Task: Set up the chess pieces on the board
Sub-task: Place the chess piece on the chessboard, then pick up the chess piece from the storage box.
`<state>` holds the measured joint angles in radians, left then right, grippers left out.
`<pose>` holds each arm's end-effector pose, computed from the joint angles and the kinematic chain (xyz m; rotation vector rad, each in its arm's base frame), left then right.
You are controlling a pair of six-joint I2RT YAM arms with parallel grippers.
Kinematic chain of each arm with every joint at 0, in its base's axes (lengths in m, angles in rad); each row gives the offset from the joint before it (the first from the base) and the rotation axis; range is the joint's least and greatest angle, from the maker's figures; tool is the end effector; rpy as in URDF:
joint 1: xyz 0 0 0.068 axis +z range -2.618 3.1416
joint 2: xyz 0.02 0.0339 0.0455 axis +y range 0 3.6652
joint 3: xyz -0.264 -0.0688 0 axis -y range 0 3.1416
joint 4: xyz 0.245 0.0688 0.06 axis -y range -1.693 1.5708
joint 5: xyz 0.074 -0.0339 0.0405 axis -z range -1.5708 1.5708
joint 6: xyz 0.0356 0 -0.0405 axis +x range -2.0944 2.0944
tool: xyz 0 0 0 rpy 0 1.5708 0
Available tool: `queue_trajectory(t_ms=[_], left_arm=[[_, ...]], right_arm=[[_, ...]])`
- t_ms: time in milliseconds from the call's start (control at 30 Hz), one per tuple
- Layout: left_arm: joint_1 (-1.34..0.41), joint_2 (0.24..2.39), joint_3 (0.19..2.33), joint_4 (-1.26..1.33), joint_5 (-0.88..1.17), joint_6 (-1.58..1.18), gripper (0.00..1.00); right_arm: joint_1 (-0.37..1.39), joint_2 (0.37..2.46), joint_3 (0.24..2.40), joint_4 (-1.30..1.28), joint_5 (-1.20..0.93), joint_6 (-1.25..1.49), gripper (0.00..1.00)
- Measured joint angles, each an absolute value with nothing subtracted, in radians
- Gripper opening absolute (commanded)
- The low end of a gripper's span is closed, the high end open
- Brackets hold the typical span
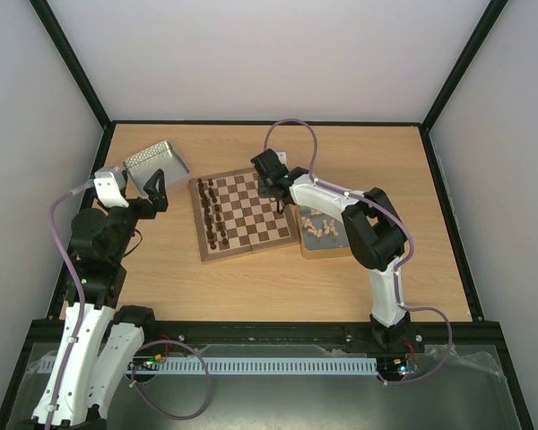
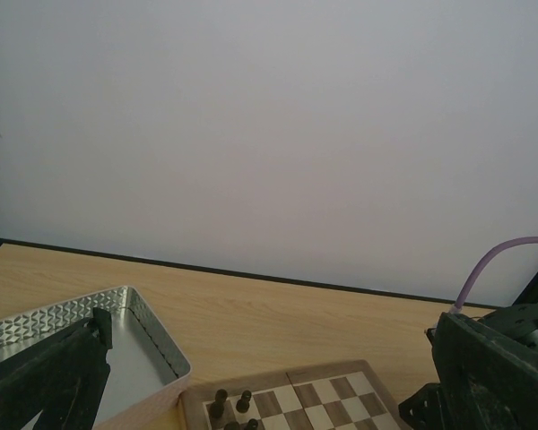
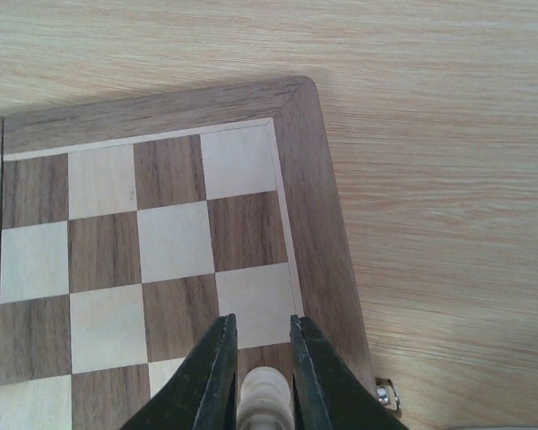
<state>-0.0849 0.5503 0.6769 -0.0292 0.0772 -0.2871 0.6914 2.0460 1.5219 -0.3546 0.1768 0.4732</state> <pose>0.1387 -0.0146 0.3527 -0.0868 1.4813 -0.3585 0.3526 0.2837 0.1936 -0.1892 2.4474 0.3049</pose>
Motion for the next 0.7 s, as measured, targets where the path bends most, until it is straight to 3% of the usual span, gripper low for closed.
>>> queue_trajectory(t_ms=[367,533,700], left_arm=[[-0.085,0.553,0.677,-0.029,0.077,-0.287,1.0],[-0.085,0.558,0.677,-0.029,0.078,-0.287,1.0],[-0.085,0.568,0.677,-0.029,0.078,-0.287,1.0]], right_arm=[[0.691,2.04,1.587,-0.383,0.166,0.479,0.41],[0.684,1.941,1.536,-0.39,0.171,0.487,0.43],[0.644,1.721,1.348,-0.387,0.186,0.511,0.43]])
